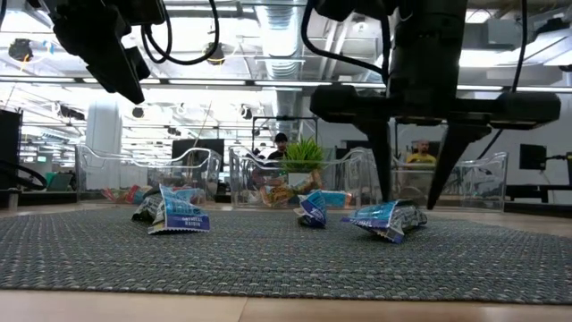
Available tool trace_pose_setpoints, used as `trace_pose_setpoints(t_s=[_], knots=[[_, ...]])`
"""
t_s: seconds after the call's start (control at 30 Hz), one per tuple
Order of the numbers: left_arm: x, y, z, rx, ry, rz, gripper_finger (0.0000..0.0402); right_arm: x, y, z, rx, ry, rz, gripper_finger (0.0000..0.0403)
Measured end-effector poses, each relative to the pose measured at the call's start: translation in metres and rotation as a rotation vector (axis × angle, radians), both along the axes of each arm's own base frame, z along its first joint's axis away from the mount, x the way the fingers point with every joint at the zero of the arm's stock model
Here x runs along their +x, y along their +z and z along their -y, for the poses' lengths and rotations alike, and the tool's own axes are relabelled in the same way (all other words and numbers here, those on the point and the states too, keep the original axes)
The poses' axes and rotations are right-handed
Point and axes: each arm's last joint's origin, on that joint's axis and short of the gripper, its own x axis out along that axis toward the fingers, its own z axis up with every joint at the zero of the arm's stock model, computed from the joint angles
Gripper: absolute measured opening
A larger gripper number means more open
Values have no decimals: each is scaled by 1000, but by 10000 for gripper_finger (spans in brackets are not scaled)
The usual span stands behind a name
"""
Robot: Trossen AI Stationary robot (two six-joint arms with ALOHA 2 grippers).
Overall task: Pick and place Granola Bars by type
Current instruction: Put the purple granola bar into the top right transparent bin
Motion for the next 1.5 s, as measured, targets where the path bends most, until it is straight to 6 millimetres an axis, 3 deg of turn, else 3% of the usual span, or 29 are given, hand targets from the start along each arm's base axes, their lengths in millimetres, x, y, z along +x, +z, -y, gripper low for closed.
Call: trace_pose_setpoints(t_s=[0.13, 0.37, 0.57, 0.87, 1.03, 1.17, 1.4, 1.5], knots=[[0, 0, 0, 1, -1, 0, 98, 3, -2, 1, 20, 7, 8, 149], [0, 0, 0, 10, -12, 0, 98, 15, -24, -5, 80, 19, 25, 141], [0, 0, 0, 11, -12, -3, 98, 14, -22, -4, 67, 19, 25, 132], [0, 0, 0, 11, -12, -2, 98, 15, -16, -3, 23, 57, 42, 30], [0, 0, 0, 12, -11, -2, 98, 28, 6, -3, -80, 129, 109, 8], [0, 0, 0, 10, -8, -1, 98, 38, 41, 13, -209, 216, 64, 22], [0, 0, -1, -3, 46, 8, 98, 31, 114, 76, -495, 377, -238, 27], [1, 1, -1, -13, 74, 14, 98, 31, 129, 110, -566, 458, -301, 17]])
